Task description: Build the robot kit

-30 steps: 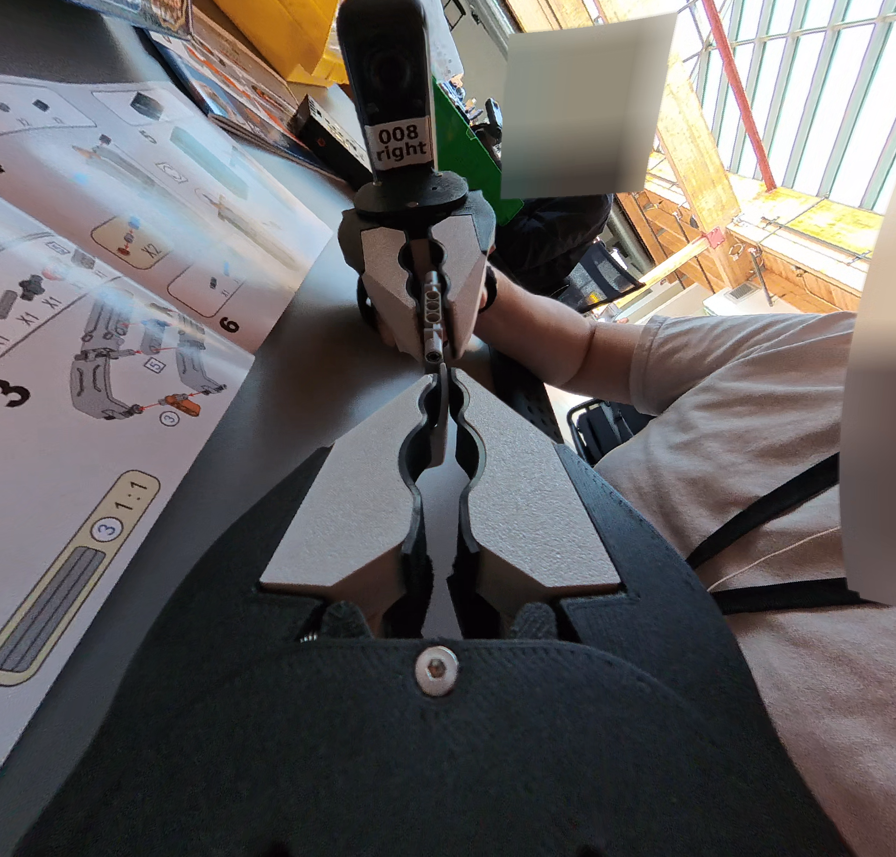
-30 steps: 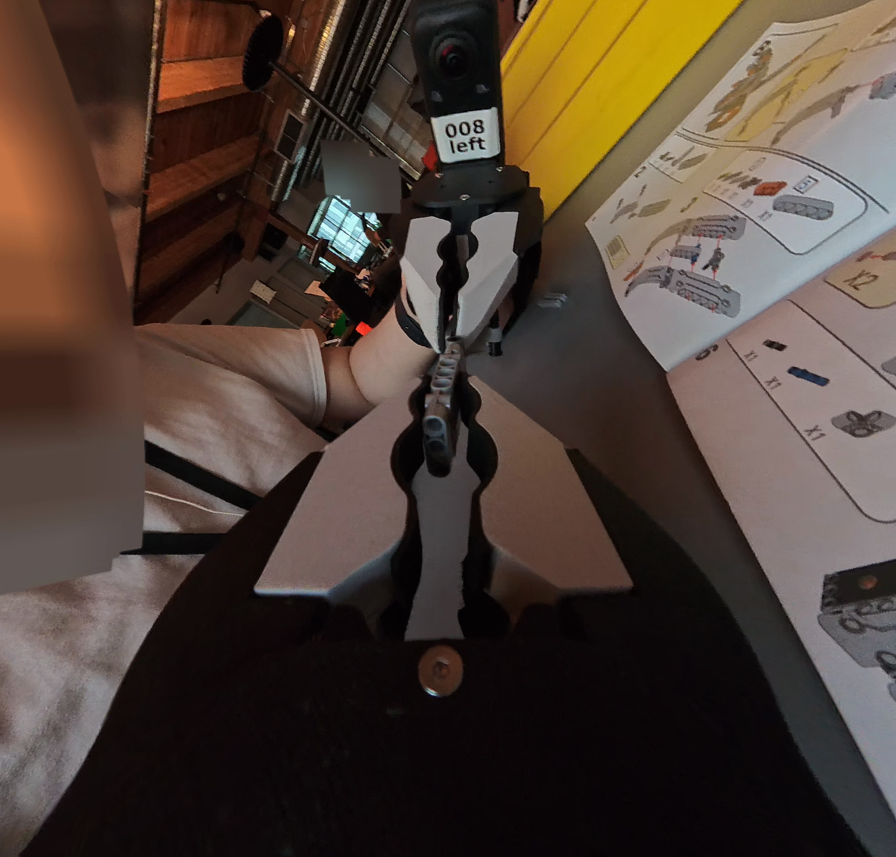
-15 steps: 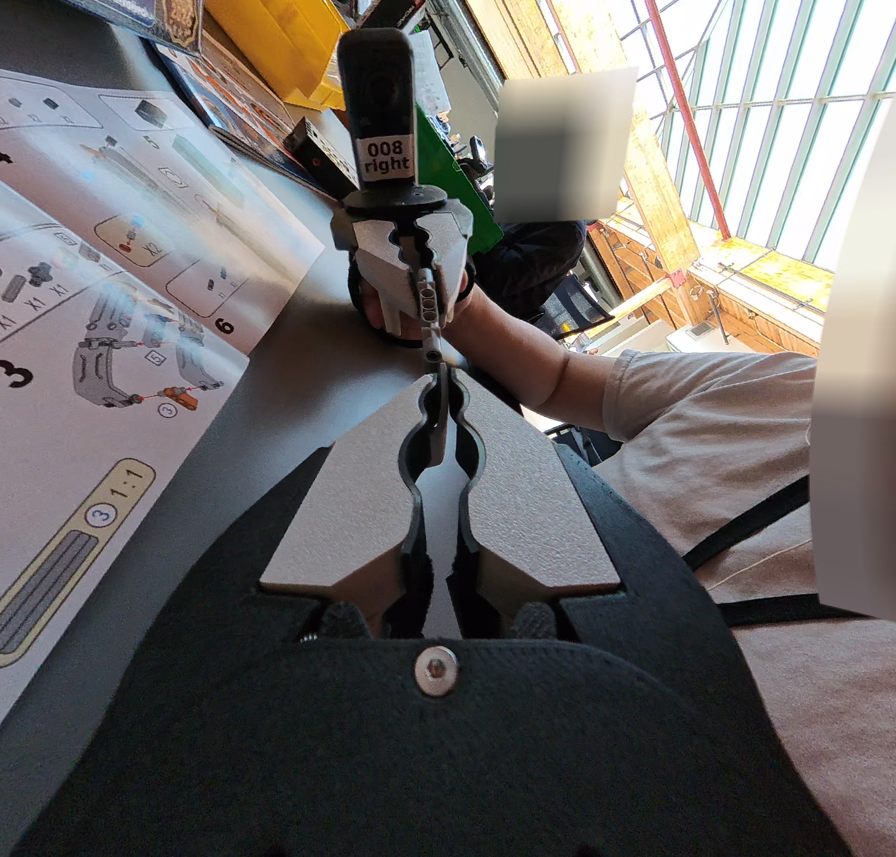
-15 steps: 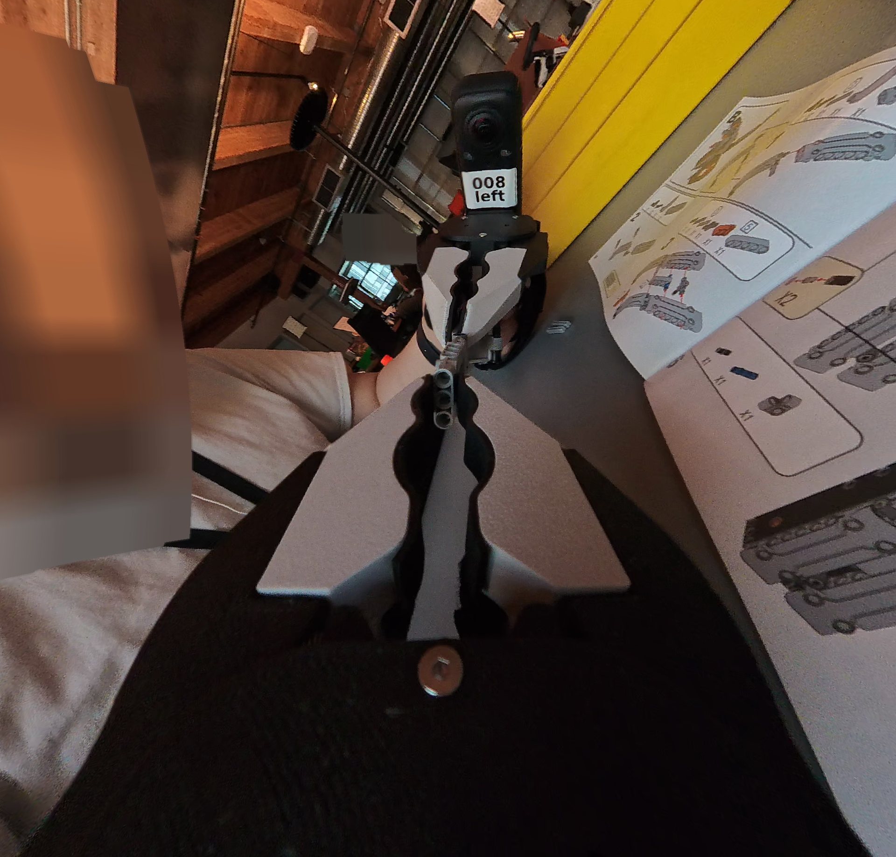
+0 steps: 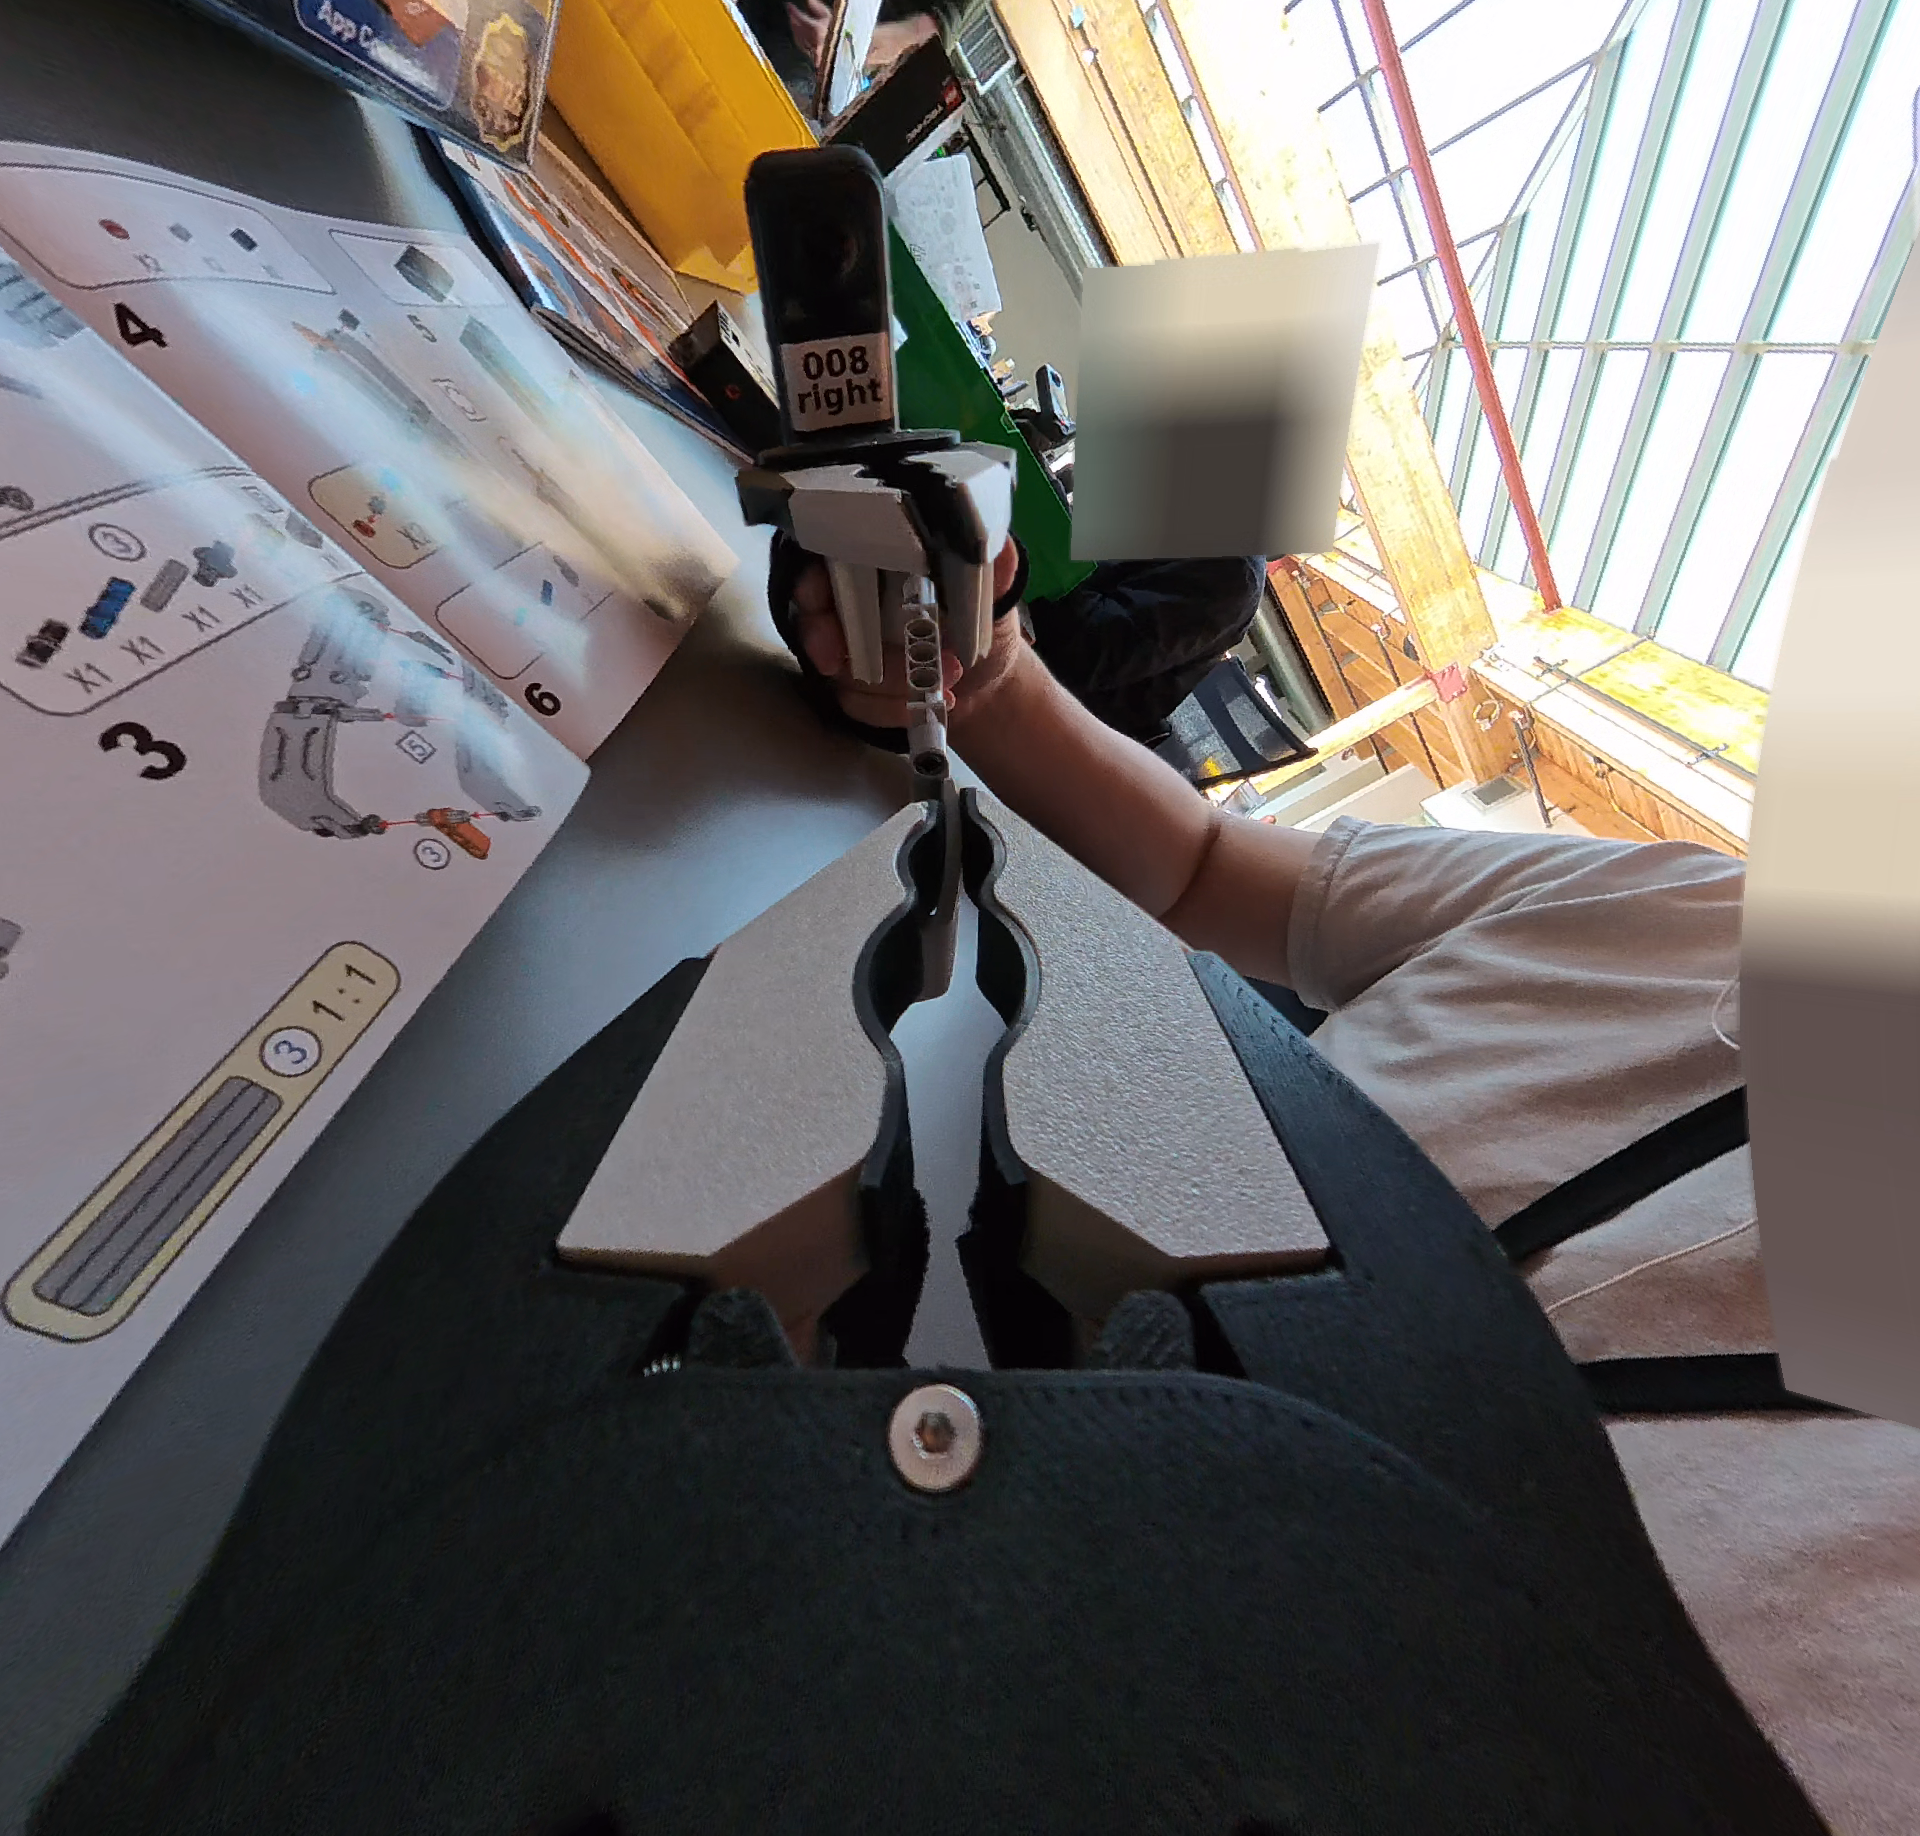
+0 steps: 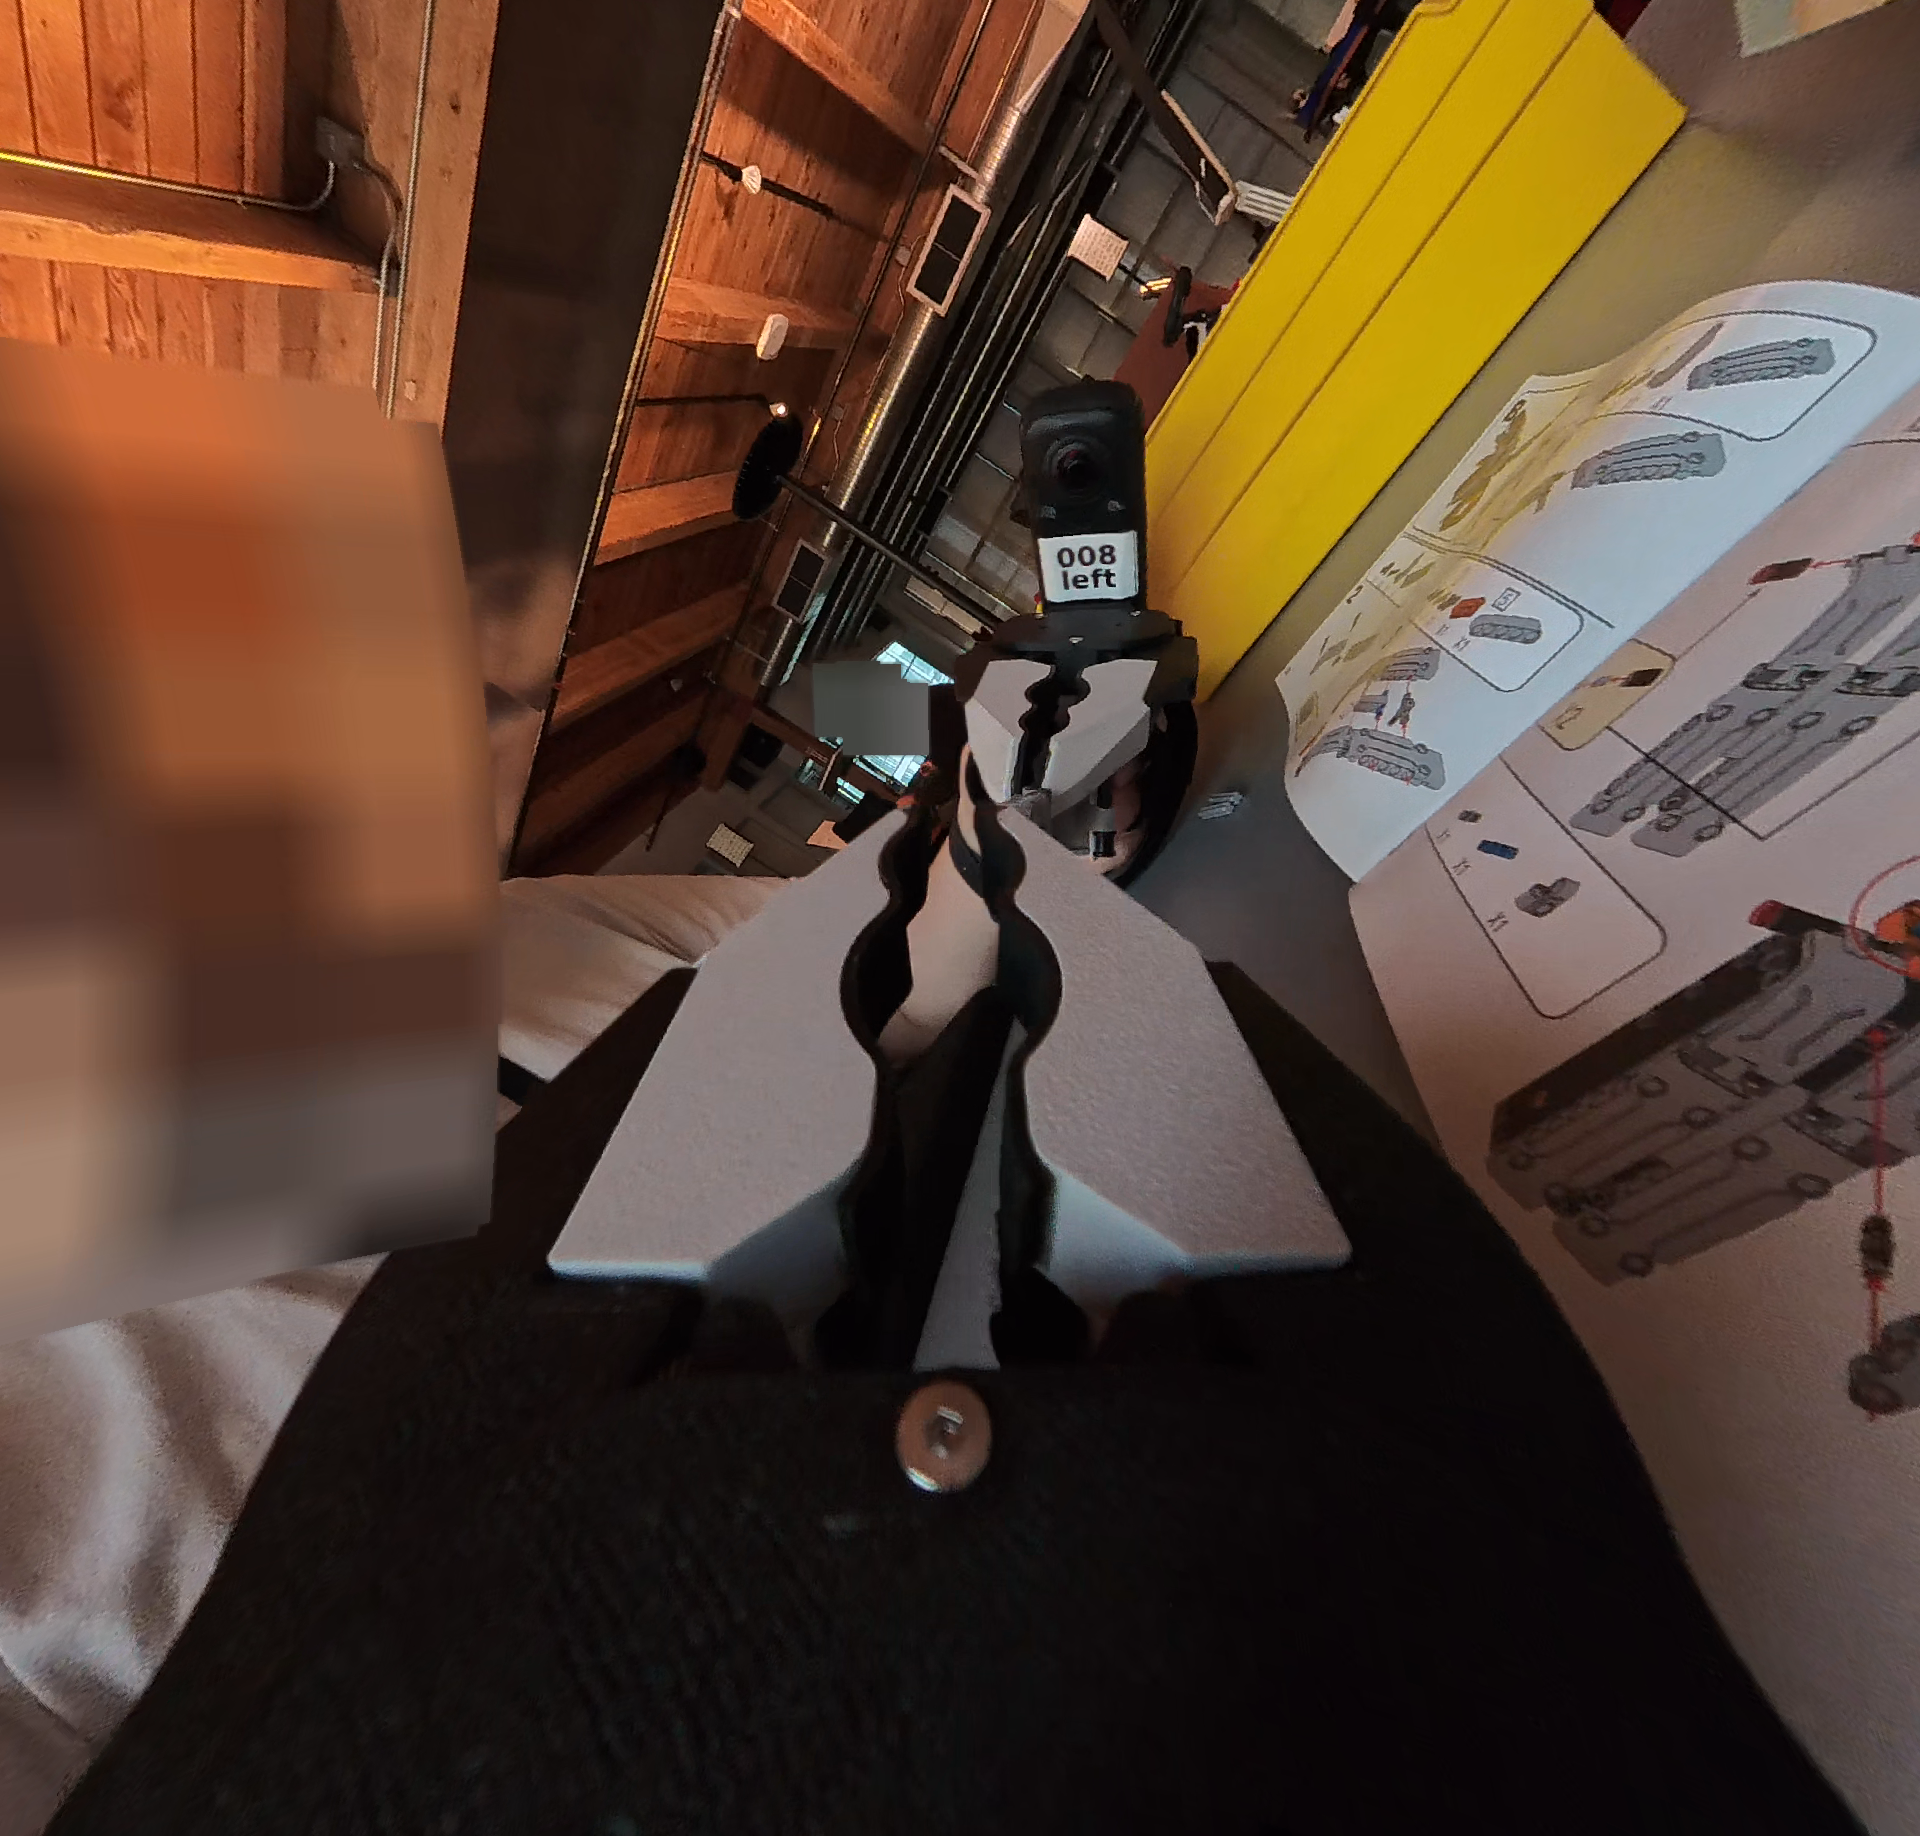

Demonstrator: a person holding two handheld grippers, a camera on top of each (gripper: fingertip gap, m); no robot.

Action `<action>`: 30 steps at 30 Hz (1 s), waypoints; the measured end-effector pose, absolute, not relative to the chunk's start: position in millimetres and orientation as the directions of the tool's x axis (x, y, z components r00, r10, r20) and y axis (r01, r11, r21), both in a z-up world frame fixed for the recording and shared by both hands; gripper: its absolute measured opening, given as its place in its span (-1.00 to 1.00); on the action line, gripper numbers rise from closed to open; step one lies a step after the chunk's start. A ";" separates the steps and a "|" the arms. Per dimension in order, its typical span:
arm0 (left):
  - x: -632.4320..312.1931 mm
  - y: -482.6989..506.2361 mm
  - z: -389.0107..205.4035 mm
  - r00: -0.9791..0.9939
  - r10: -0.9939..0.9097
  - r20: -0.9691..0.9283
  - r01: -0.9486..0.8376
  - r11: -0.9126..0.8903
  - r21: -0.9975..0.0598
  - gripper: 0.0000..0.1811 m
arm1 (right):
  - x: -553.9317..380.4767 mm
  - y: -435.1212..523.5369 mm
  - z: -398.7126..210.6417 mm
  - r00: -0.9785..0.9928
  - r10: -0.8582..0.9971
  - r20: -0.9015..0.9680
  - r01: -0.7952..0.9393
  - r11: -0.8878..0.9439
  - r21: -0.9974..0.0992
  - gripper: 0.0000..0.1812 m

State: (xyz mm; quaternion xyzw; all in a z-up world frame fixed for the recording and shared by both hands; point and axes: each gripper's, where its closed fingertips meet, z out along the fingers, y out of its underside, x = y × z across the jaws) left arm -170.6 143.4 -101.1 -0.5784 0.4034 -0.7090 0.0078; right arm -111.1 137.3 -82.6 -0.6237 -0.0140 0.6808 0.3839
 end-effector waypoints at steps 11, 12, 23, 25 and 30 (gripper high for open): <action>-169.3 138.1 -99.6 -0.340 -0.461 0.820 -0.464 -0.676 -0.573 -1.00 | -132.8 145.3 -99.5 0.430 0.643 -0.634 -0.326 -0.544 -0.773 -0.58; -169.4 135.8 -99.3 -0.346 -0.461 0.817 -0.469 -0.669 -0.577 -1.00 | -135.1 145.0 -101.0 0.432 0.646 -0.630 -0.310 -0.549 -0.776 -0.59; -169.4 136.8 -97.6 -0.348 -0.439 0.828 -0.465 -0.686 -0.559 -1.00 | -115.3 150.9 -77.3 0.396 0.671 -0.627 -0.464 -0.443 -0.767 -0.69; -169.5 136.8 -96.5 -0.351 -0.445 0.824 -0.460 -0.684 -0.566 -1.00 | -123.8 148.4 -84.5 0.419 0.676 -0.606 -0.400 -0.462 -0.792 -0.66; -169.5 139.5 -97.3 -0.341 -0.474 0.812 -0.451 -0.675 -0.584 -1.00 | -107.5 157.1 -78.2 0.535 0.642 -0.549 -0.429 -0.353 -0.831 -0.94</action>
